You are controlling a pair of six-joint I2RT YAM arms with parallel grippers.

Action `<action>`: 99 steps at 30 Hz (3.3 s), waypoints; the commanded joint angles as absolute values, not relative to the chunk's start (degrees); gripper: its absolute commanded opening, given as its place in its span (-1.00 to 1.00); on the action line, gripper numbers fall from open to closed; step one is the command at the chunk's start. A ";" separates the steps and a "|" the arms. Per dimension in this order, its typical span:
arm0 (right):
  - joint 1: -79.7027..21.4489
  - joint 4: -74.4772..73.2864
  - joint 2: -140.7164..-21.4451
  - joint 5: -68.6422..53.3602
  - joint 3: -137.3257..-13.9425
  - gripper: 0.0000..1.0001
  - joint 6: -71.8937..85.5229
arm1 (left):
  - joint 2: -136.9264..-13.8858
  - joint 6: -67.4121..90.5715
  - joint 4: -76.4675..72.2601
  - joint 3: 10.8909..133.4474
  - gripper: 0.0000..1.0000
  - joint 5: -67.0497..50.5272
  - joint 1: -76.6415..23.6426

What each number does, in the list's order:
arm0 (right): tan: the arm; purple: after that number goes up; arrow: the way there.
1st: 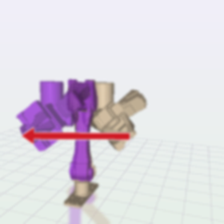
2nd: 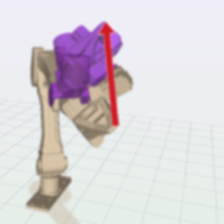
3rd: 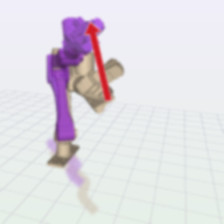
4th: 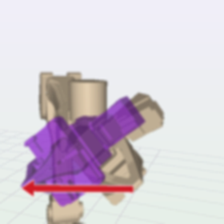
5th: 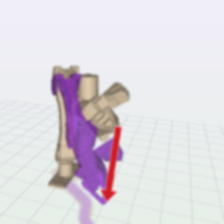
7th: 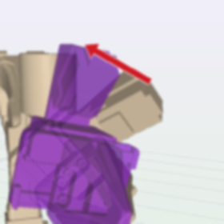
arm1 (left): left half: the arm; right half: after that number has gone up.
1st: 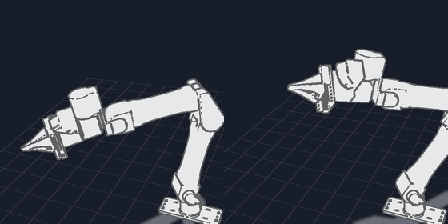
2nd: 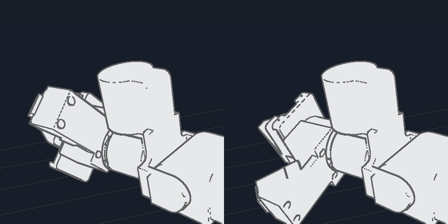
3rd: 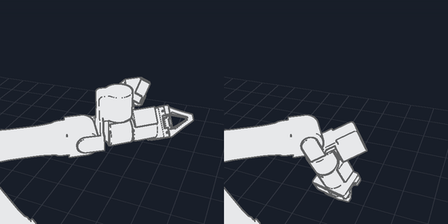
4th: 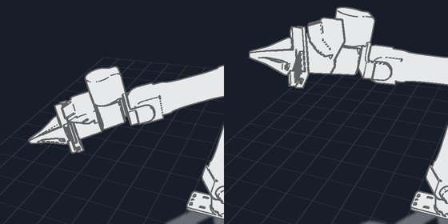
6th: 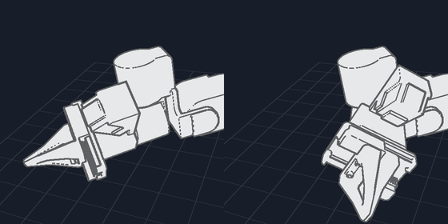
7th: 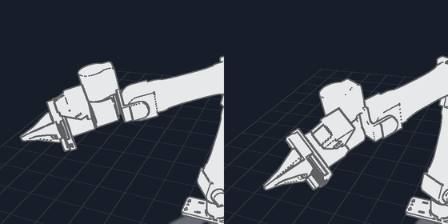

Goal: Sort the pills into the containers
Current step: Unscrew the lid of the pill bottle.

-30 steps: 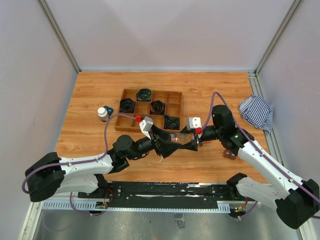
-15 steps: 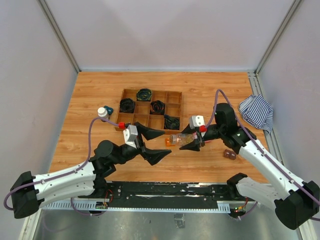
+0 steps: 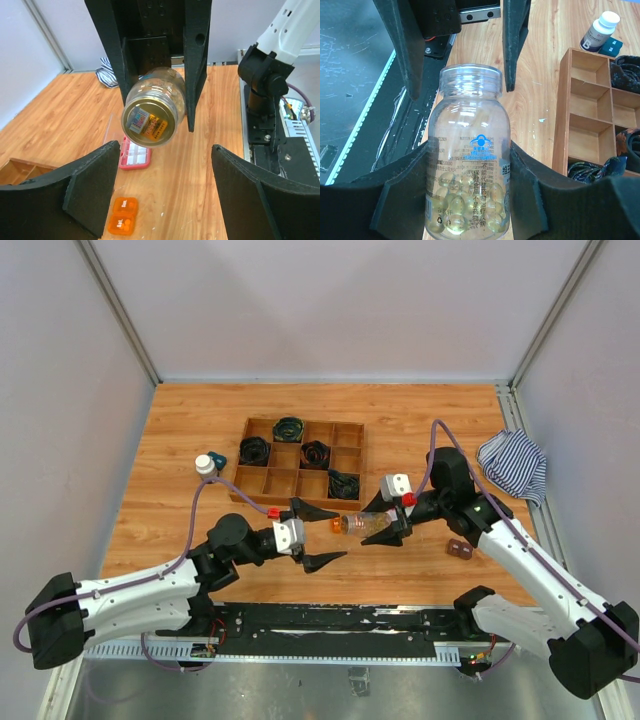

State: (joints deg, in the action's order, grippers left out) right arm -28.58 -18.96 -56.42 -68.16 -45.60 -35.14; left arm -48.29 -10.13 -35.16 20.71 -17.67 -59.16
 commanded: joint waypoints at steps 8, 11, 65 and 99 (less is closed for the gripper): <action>-28.04 -20.72 -56.47 -70.79 -47.73 -0.99 -37.62 | -50.95 -11.64 -37.06 25.37 0.56 -15.66 -58.67; -28.04 -20.79 -56.51 -70.81 -47.77 -0.99 -37.69 | -50.72 -10.49 -37.88 25.19 0.51 -15.73 -58.59; -27.78 -18.42 -57.76 -65.06 -47.79 -0.99 -33.35 | -57.25 36.03 -26.17 31.98 -1.00 8.50 -60.22; -26.63 -18.24 -57.27 -67.52 -47.66 -0.99 -32.67 | -42.54 15.27 -40.07 20.03 0.99 1.23 -58.80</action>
